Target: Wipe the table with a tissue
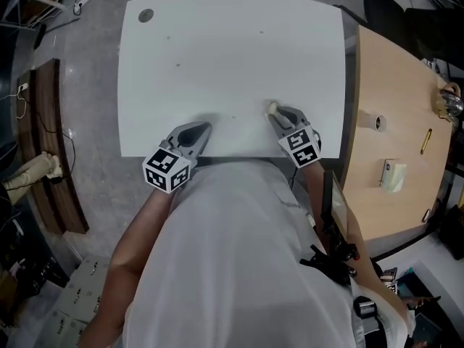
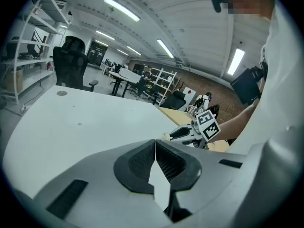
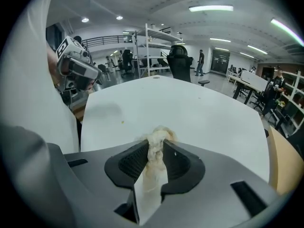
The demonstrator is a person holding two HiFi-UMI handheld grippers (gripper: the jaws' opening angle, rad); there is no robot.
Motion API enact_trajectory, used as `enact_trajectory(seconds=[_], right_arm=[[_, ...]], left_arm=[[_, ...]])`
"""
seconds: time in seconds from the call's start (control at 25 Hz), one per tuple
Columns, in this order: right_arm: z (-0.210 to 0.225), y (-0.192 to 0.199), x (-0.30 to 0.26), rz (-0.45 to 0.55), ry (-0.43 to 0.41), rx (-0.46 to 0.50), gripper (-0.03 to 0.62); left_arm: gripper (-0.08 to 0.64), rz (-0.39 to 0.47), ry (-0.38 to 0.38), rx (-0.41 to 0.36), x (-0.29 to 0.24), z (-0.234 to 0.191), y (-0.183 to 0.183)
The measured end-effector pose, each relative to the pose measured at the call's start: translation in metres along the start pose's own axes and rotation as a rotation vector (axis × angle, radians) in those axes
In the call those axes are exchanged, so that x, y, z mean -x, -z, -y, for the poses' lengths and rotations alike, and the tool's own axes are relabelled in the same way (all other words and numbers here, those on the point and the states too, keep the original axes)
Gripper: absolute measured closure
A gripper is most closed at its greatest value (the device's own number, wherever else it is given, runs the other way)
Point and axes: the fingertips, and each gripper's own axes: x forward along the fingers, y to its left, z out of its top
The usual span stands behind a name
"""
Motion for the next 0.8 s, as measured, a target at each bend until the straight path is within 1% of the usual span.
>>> enact_trajectory(seconds=[0.12, 0.2, 0.28, 0.32, 0.44, 0.52, 0.72, 0.8], right_arm=[[-0.028, -0.004, -0.007, 0.002, -0.015, -0.026, 0.5], [-0.052, -0.009, -0.016, -0.004, -0.043, 0.003, 0.5], [-0.064, -0.013, -0.023, -0.017, -0.032, 0.033, 0.5], [-0.063, -0.013, -0.026, -0.023, -0.005, 0.024, 0.5], [-0.046, -0.012, -0.031, -0.042, 0.126, -0.061, 0.5], [-0.035, -0.005, -0.032, -0.074, 0.201, -0.103, 0.5], [-0.032, 0.0, -0.032, -0.124, 0.334, -0.136, 0.5], [-0.038, -0.005, -0.035, -0.128, 0.351, -0.121, 0.502]], left_arm=[[0.552, -0.01, 0.034, -0.015, 0.005, -0.005, 0.005], [0.552, -0.012, 0.049, -0.017, 0.011, -0.01, 0.007], [0.552, -0.016, 0.068, -0.028, 0.017, -0.015, 0.007], [0.552, -0.019, 0.077, -0.035, 0.019, -0.018, 0.007], [0.552, -0.021, 0.097, -0.052, 0.029, -0.029, 0.006], [0.552, -0.022, 0.108, -0.059, 0.037, -0.036, 0.007], [0.552, -0.029, 0.133, -0.083, 0.054, -0.051, 0.009], [0.552, -0.031, 0.14, -0.091, 0.06, -0.057, 0.01]])
